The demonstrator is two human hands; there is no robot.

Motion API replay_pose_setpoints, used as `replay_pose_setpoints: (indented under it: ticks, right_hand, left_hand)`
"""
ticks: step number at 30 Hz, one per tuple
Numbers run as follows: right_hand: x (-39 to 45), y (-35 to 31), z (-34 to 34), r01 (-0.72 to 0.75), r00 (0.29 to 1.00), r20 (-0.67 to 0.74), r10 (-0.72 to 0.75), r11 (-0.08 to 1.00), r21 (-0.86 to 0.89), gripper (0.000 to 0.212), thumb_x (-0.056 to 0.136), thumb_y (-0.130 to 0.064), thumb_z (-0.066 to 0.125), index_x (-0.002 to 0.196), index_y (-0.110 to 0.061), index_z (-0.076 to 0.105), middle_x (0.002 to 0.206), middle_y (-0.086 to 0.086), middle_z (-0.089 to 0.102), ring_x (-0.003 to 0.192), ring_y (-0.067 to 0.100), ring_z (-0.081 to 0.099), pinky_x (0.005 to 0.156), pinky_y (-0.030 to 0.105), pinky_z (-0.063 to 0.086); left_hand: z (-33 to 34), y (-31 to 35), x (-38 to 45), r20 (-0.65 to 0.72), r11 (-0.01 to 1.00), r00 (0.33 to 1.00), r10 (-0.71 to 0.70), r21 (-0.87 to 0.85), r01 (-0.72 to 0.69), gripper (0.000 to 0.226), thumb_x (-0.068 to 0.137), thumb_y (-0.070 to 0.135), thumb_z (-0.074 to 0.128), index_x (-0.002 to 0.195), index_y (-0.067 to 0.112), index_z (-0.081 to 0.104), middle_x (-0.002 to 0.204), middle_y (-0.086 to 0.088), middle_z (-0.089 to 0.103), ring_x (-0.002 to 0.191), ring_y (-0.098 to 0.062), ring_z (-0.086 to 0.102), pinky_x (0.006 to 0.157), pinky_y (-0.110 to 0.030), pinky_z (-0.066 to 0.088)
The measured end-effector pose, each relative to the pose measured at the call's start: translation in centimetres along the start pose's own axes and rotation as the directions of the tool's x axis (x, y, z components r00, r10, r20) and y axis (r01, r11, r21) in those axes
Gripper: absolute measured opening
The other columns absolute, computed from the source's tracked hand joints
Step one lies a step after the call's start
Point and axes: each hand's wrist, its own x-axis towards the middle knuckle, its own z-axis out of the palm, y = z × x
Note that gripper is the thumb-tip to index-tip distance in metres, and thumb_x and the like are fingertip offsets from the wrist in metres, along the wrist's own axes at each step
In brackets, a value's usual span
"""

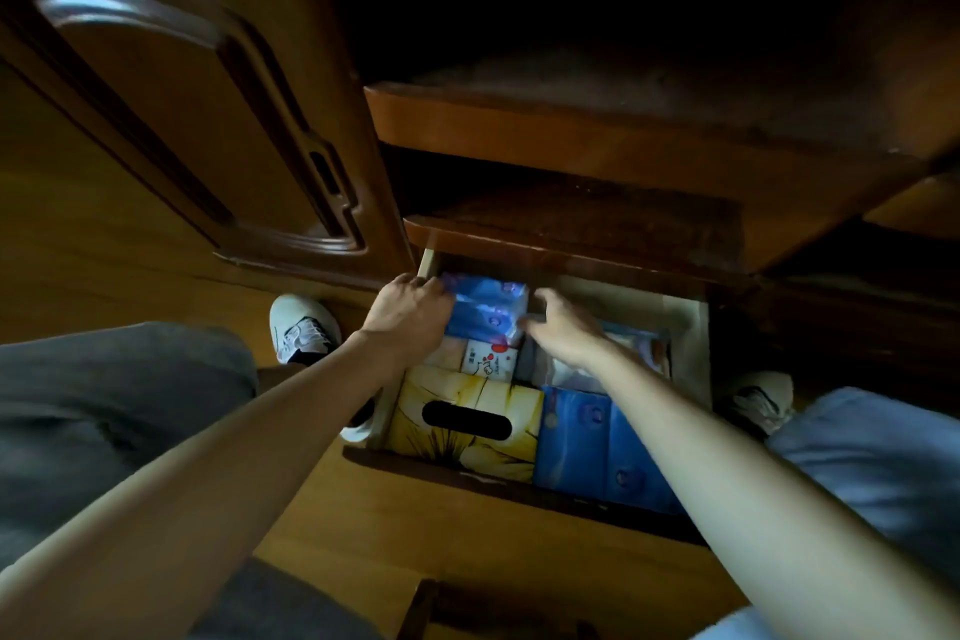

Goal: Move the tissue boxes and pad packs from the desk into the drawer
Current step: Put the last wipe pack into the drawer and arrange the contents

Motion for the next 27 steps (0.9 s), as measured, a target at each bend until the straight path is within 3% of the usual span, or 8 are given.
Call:
replay_pose_setpoints:
  ticks: [6,9,11,16,19,22,25,27]
  right_hand:
    - [-9.4,-0.9,-8.5,0.092,0.994,0.044,-0.097,0.991,0.101,0.046,0.095,-0.033,0.070,0.137,-0.016,0.059,0.125,0.002,0.069,0.111,0.017,0.066,0.096,0.031,0.051]
    - [-15.5,-2.7,-15.3,0.231,0.964,-0.152,-0.218,0.970,0.075,0.035,0.095,-0.030,0.070,0.128,-0.020,0.066,0.082,-0.019,0.072,0.081,0.006,0.072,0.069,0.017,0.051]
    - [-20.0,-4.3,-19.7,0.333,0.901,-0.304,-0.310,0.942,0.029,0.024,0.093,-0.032,0.070,0.117,-0.029,0.070,0.074,-0.025,0.071,0.070,0.004,0.072,0.065,0.015,0.049]
    - [-28.5,-7.3,-29.5,0.437,0.657,-0.601,-0.454,0.880,-0.187,0.015,0.093,-0.046,0.056,0.096,-0.042,0.071,0.077,-0.019,0.075,0.052,0.011,0.067,0.055,0.031,0.057]
    - [-29.5,-7.0,-34.8,0.233,0.420,-0.794,-0.438,0.898,-0.373,0.018,0.090,-0.048,0.051,0.093,-0.043,0.069,0.078,-0.025,0.073,0.070,0.000,0.068,0.064,0.029,0.054]
    - [-28.0,-4.9,-39.6,0.022,0.222,-0.913,-0.341,0.938,-0.345,0.026,0.092,-0.037,0.059,0.117,-0.037,0.066,0.115,-0.012,0.072,0.111,0.016,0.063,0.086,0.035,0.052]
    - [-25.9,-1.2,-43.1,-0.287,0.427,-0.900,-0.091,0.930,-0.230,0.062,0.098,-0.050,0.048,0.154,-0.028,0.036,0.163,0.004,0.033,0.148,0.030,0.029,0.117,0.053,0.025]
    - [-24.2,0.9,-43.7,-0.387,0.553,-0.831,0.059,0.902,-0.193,0.068,0.098,-0.061,0.029,0.158,-0.029,0.028,0.167,0.004,0.021,0.153,0.029,0.018,0.120,0.062,0.011]
  left_hand:
    - [-12.5,1.4,-4.1,-0.254,0.953,0.967,0.023,-0.287,-0.097,0.033,0.098,0.020,0.052,0.122,0.032,0.070,0.129,0.013,0.065,0.113,-0.013,0.065,0.088,-0.030,0.051]
    - [-21.4,2.7,-5.9,-0.567,0.947,0.814,0.124,-0.176,-0.268,0.025,0.093,0.015,0.061,0.107,0.028,0.077,0.114,0.012,0.073,0.099,-0.011,0.071,0.076,-0.024,0.053]
    - [-27.5,3.7,-6.7,-0.710,0.933,0.682,0.176,-0.100,-0.345,0.023,0.089,0.011,0.064,0.101,0.025,0.078,0.107,0.011,0.075,0.097,-0.011,0.071,0.072,-0.022,0.052]
    - [-39.7,6.2,-4.7,-0.810,0.942,0.566,0.155,-0.052,-0.332,0.022,0.090,0.018,0.061,0.100,0.030,0.075,0.110,0.011,0.073,0.103,-0.016,0.068,0.074,-0.030,0.052]
    - [-43.8,7.9,-1.1,-0.768,0.945,0.630,0.115,-0.110,-0.307,0.024,0.091,0.026,0.056,0.106,0.034,0.073,0.116,0.010,0.071,0.107,-0.019,0.066,0.082,-0.032,0.051]
    - [-45.0,10.0,3.2,-0.719,0.940,0.688,0.098,-0.161,-0.301,0.025,0.093,0.032,0.054,0.112,0.035,0.070,0.119,0.005,0.068,0.113,-0.021,0.062,0.089,-0.036,0.052]
    - [-42.8,11.8,7.3,-0.599,0.941,0.797,0.081,-0.217,-0.259,0.038,0.100,0.045,0.048,0.133,0.032,0.060,0.140,-0.002,0.057,0.134,-0.024,0.045,0.107,-0.042,0.040]
    - [-41.2,12.1,9.1,-0.536,0.936,0.844,0.018,-0.288,-0.203,0.055,0.101,0.055,0.041,0.148,0.026,0.047,0.153,-0.005,0.046,0.144,-0.026,0.036,0.116,-0.044,0.029]
